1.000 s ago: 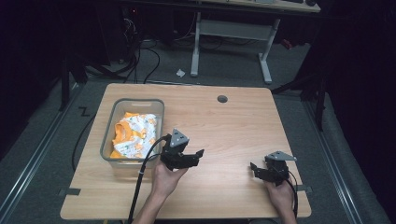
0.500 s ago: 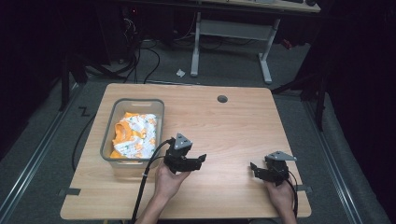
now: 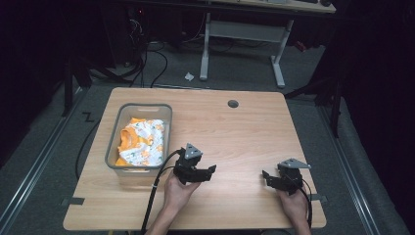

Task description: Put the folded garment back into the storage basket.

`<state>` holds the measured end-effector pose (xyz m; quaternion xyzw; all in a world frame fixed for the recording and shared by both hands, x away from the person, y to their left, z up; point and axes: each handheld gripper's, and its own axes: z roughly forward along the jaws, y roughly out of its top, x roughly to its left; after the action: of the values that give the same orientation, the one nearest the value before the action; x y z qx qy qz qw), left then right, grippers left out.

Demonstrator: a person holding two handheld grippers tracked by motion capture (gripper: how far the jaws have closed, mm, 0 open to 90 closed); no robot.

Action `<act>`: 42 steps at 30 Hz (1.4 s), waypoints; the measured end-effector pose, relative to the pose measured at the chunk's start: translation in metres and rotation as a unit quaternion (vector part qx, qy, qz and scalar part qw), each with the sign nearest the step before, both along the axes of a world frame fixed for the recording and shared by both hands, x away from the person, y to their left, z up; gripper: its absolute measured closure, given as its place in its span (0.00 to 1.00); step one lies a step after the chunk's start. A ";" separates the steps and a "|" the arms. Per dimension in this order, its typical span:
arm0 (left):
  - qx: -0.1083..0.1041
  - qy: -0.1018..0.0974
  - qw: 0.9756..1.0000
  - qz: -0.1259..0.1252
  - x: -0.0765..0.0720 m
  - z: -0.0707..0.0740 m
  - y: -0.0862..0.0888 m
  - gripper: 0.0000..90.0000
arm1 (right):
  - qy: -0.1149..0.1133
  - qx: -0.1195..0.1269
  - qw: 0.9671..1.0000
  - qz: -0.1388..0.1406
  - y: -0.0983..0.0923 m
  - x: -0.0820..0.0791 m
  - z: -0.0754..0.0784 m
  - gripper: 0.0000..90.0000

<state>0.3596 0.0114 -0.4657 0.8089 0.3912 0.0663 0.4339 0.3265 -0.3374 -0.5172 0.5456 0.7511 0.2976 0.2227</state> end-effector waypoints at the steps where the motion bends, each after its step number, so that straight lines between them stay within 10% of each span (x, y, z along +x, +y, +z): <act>1: 0.001 0.000 1.000 0.001 0.000 -0.001 -0.001 0.36 | 0.000 0.000 1.000 0.000 0.000 0.000 0.000 0.32; 42: 0.054 0.013 0.998 0.023 -0.002 -0.041 -0.008 0.37 | 0.000 0.000 1.000 0.000 0.000 0.000 0.000 0.32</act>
<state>0.3579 0.0035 -0.5063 0.8228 0.4109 0.0864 0.3829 0.3265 -0.3372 -0.5171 0.5459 0.7508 0.2978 0.2228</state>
